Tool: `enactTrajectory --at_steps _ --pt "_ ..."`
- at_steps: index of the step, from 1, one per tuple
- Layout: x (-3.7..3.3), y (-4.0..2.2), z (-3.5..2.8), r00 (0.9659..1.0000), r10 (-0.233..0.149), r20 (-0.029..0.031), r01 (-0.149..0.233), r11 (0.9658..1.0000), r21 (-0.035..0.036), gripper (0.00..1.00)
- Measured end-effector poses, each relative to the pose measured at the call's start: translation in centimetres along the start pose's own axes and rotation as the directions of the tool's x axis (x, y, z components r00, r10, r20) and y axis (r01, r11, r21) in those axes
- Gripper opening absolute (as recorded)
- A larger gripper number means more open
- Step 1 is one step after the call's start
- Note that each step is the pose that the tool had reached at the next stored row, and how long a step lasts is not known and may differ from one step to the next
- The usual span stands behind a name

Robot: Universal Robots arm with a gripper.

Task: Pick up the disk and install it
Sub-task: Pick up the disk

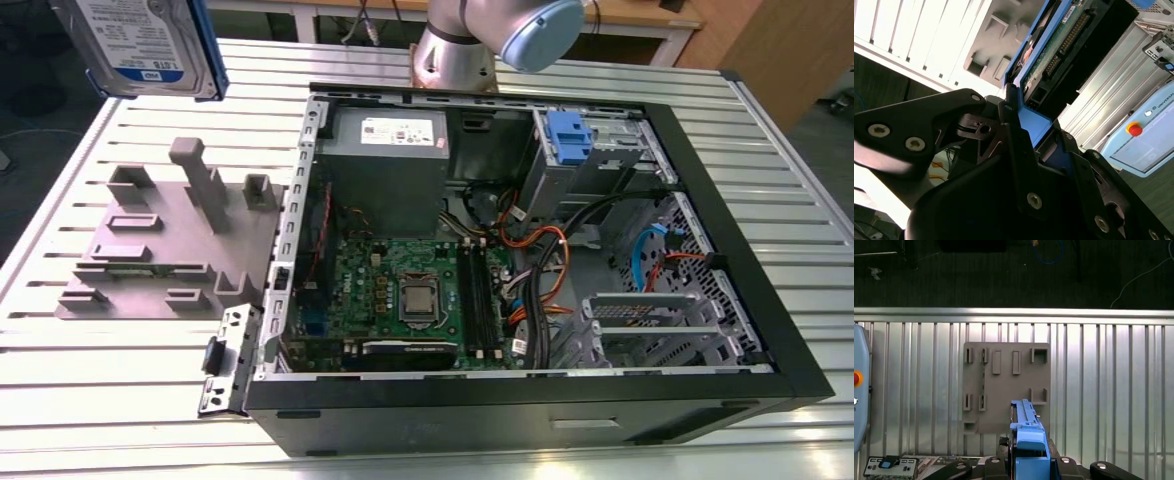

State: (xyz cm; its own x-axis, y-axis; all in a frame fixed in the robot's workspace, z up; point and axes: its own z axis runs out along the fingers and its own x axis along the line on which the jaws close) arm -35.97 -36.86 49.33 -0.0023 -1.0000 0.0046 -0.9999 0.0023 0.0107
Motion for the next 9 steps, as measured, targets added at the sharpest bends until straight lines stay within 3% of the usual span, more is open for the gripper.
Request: enactTrajectory --at_steps 9 --pt "0.0 -0.53 -0.01 1.0 0.0 0.0 0.0 1.0 0.0 0.36"
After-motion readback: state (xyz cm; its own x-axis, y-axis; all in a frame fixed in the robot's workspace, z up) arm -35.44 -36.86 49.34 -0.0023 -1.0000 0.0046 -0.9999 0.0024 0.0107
